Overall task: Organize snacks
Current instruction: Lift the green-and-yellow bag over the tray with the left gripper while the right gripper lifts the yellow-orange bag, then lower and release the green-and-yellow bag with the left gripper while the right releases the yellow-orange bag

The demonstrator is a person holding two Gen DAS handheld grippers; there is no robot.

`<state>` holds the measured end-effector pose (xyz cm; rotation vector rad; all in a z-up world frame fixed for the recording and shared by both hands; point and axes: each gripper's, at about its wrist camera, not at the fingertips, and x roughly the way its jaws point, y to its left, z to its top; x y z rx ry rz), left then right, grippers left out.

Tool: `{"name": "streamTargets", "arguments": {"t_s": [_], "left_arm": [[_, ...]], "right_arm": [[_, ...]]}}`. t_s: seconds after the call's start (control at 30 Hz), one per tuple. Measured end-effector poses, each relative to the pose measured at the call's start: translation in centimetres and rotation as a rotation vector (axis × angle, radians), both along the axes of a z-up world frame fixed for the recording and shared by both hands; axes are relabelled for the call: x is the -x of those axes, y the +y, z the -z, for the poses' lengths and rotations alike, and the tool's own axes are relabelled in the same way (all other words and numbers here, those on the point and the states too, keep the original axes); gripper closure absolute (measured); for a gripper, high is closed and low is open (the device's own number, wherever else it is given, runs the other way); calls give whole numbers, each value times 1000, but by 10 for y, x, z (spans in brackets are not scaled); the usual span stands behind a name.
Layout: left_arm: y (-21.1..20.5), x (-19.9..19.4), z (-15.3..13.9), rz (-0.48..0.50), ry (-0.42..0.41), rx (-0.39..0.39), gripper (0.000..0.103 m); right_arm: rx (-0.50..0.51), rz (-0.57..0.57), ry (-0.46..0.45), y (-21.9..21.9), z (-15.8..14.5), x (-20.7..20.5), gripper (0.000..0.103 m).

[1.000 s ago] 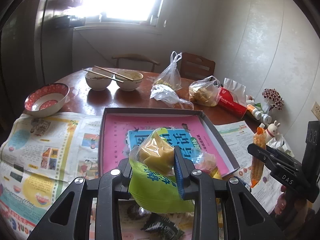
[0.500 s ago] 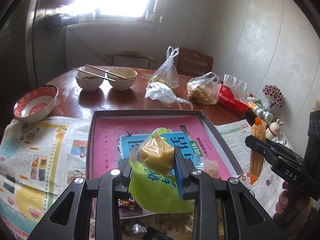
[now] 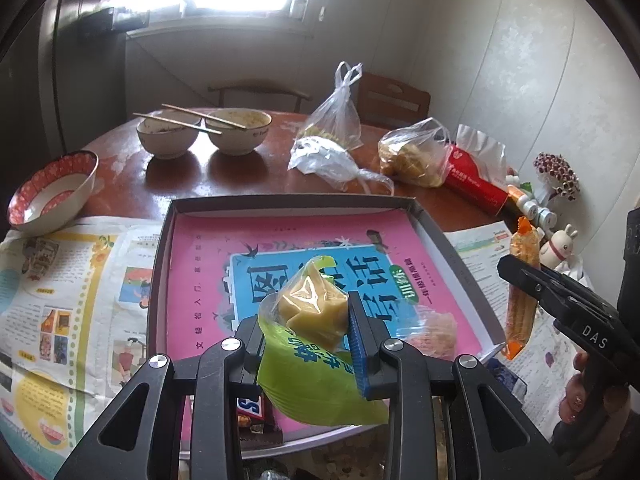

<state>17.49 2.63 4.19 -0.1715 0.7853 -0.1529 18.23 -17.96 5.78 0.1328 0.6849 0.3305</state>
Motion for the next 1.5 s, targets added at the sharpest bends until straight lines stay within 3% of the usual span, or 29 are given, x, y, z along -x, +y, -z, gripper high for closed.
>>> {"name": "streamTargets", "arguments": {"t_s": [1.5], "left_arm": [[-16,-16,37,88,89,7,70]], "right_arm": [[43,48,124,12,47,-24,67]]}}
